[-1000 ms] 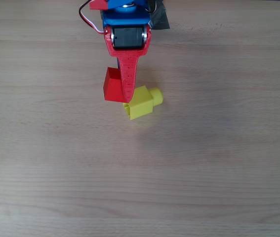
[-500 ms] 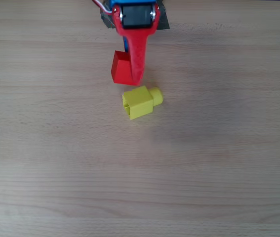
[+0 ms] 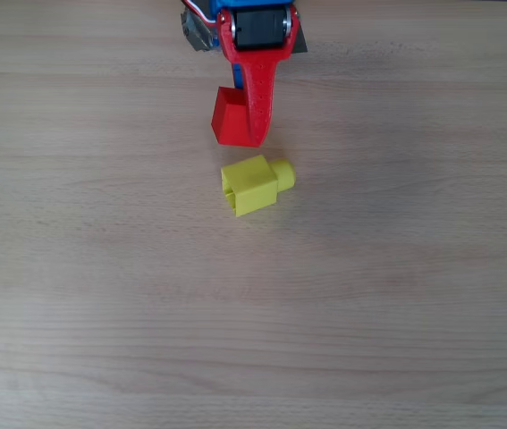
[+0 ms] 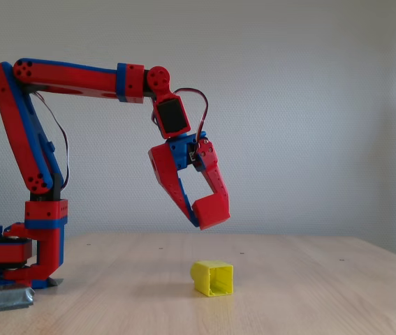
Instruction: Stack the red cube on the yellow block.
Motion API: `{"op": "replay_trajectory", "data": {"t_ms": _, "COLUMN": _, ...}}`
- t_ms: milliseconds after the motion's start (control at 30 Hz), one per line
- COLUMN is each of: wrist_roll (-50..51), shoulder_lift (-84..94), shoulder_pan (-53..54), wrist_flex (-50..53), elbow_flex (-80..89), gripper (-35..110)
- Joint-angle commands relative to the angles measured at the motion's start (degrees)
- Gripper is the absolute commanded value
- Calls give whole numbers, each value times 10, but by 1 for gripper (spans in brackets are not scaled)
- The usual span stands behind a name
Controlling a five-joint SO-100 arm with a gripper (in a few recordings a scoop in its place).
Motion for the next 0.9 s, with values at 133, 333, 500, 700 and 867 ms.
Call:
{"op": "replay_trajectory", "data": {"t_ms": 133, "wrist_roll": -10, "shoulder_lift": 47, "shoulder_pan": -6, "wrist_flex": -14, "elbow_flex": 11, "gripper": 0}}
{"op": "replay_trajectory", "data": {"t_ms": 333, "wrist_roll": -8, "shoulder_lift": 47, "shoulder_pan": -14, "wrist_flex": -18, "elbow_flex": 23, "gripper": 0}}
{"op": "replay_trajectory", "data": {"t_ms": 500, "wrist_roll": -9, "shoulder_lift": 49, "shoulder_pan": -18, "wrist_flex": -26, "elbow_flex": 36, "gripper": 0}}
{"op": "replay_trajectory", "data": {"t_ms": 700, "wrist_roll": -11, "shoulder_lift": 56, "shoulder_pan": -20, "wrist_flex": -37, "elbow_flex": 59, "gripper": 0}}
{"op": "replay_trajectory", "data": {"t_ms": 867, "wrist_roll": -9, "shoulder_lift": 54, "shoulder_pan": -26, "wrist_flex": -42, "elbow_flex": 76, "gripper": 0}}
